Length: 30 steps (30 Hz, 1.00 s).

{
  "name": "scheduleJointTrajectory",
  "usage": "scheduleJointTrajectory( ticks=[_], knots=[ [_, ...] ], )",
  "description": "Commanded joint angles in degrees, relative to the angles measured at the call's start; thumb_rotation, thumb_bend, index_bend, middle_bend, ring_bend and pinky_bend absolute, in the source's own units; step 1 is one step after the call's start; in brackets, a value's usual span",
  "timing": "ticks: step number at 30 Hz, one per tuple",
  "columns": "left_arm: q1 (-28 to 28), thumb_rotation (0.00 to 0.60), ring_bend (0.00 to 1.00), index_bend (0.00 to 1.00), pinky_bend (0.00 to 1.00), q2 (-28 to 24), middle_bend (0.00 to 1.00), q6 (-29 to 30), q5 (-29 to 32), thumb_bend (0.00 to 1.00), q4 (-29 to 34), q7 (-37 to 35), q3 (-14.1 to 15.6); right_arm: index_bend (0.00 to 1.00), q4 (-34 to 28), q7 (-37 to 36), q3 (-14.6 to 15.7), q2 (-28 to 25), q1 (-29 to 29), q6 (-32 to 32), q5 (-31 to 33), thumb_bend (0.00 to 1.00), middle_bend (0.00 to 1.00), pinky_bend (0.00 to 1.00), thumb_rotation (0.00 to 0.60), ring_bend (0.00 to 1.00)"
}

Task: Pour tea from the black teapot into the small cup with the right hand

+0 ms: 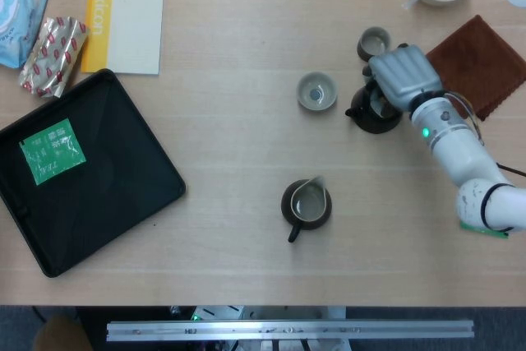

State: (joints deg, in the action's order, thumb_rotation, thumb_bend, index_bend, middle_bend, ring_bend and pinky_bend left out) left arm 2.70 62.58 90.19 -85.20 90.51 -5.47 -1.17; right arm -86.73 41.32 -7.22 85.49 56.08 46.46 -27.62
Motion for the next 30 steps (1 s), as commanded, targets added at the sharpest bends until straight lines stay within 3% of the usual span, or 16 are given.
scheduleJointTrajectory(
  ticks=[1,12,18,21,25,30],
  knots=[
    [0.03,0.600,0.14,0.15,0.14,-0.02,0.19,0.02,0.00,0.39,-0.03,-0.02,0.01,0.79,-0.17,-0.58,0.28,-0.29,0.31,0.11,0.05,0.37,0.71,0.28,0.600,0.65],
    [0.18,0.600,0.14,0.15,0.14,-0.11,0.19,0.07,-0.03,0.39,-0.08,-0.39,0.04,0.82,-0.28,-2.10,1.69,-1.44,1.83,-0.59,1.31,0.37,0.76,0.28,0.600,0.69],
    [0.05,0.600,0.14,0.15,0.14,-0.06,0.19,-0.18,-0.04,0.39,-0.03,-0.32,0.00,0.82,0.07,-2.85,2.36,-1.25,2.29,-0.15,1.41,0.12,0.76,0.28,0.600,0.69],
    [0.03,0.600,0.14,0.15,0.14,-0.03,0.19,-0.25,0.03,0.39,-0.02,-0.25,-0.02,0.82,0.32,-3.51,2.49,-1.14,2.36,-0.12,1.46,0.05,0.76,0.28,0.596,0.69],
    [0.01,0.600,0.14,0.15,0.14,0.02,0.19,-0.38,0.09,0.39,0.00,-0.12,-0.01,0.82,0.66,-4.47,2.62,-1.22,2.44,-0.49,1.44,0.01,0.76,0.28,0.516,0.69],
    [-0.13,0.600,0.14,0.15,0.14,0.13,0.19,-0.60,0.16,0.39,0.05,0.01,-0.06,0.83,0.96,-5.44,2.88,-1.43,2.69,-1.30,1.82,0.01,0.76,0.28,0.458,0.69]
  ],
)
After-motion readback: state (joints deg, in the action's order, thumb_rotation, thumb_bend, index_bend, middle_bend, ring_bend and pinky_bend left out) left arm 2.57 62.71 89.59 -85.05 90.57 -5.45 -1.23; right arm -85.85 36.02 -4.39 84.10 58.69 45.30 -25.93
